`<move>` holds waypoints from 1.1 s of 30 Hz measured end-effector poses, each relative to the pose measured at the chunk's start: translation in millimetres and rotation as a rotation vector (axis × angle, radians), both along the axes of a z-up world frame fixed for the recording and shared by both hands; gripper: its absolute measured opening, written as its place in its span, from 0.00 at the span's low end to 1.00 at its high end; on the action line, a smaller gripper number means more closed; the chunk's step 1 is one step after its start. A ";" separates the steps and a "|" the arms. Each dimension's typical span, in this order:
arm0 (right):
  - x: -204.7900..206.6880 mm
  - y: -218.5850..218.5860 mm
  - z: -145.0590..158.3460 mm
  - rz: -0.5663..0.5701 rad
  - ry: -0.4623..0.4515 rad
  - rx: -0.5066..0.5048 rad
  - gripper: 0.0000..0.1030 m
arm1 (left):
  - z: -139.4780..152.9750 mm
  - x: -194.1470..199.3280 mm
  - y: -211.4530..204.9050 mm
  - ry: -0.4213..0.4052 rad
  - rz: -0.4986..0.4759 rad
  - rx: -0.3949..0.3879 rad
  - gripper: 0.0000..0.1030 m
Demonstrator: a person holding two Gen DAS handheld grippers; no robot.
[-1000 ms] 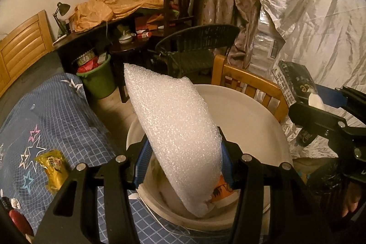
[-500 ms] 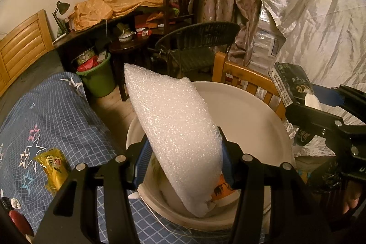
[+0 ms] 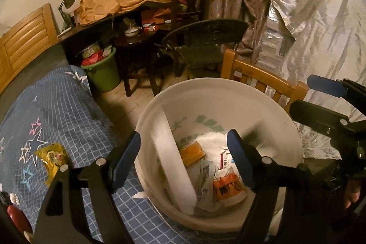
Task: Collect trash
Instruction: 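Open both tools to drop the bubble wrap and bag into the bucket, then move both tools back over the trash on the bed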
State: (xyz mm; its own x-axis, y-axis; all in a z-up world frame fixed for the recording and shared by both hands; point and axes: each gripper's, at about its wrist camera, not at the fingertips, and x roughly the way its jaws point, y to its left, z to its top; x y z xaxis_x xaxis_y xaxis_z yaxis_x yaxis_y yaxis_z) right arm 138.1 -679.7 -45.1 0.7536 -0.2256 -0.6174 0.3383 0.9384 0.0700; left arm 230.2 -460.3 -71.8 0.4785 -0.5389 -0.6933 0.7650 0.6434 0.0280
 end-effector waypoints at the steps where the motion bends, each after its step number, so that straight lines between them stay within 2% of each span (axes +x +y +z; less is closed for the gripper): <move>1: -1.2 -1.0 -0.1 -0.007 -0.005 0.002 0.79 | 0.5 1.2 1.3 0.003 0.003 -0.004 0.72; 12: -21.5 -4.6 2.7 -0.057 -0.043 0.002 0.79 | 4.5 -4.7 3.9 -0.014 0.018 -0.015 0.73; 16: -36.9 4.9 7.8 -0.083 -0.106 -0.024 0.79 | 8.4 -6.9 18.4 -0.039 0.090 -0.038 0.83; 20: -56.6 23.3 14.3 -0.091 -0.195 -0.034 0.83 | 18.6 -2.8 26.2 -0.041 0.119 0.030 0.83; 24: -71.2 39.0 18.2 -0.093 -0.248 -0.016 0.84 | 64.4 -2.8 25.5 -0.160 0.066 0.119 0.83; 27: -77.3 51.6 20.2 -0.097 -0.258 0.010 0.85 | 120.6 -12.0 21.3 -0.330 0.031 0.171 0.83; 29: -76.0 63.2 23.2 -0.087 -0.246 0.019 0.85 | 164.5 -24.4 26.8 -0.407 0.004 0.144 0.83; 33: -66.9 91.7 35.2 -0.034 -0.229 -0.015 0.86 | 216.7 -34.3 56.5 -0.431 0.010 0.045 0.87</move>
State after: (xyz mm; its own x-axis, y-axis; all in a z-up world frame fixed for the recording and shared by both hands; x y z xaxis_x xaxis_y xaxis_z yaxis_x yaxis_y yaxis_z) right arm 71.2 -588.0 -9.9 0.8656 -0.2612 -0.4272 0.3467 0.9282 0.1349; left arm 196.0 -403.8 144.9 0.7344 -0.5066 -0.4516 0.6711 0.6412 0.3721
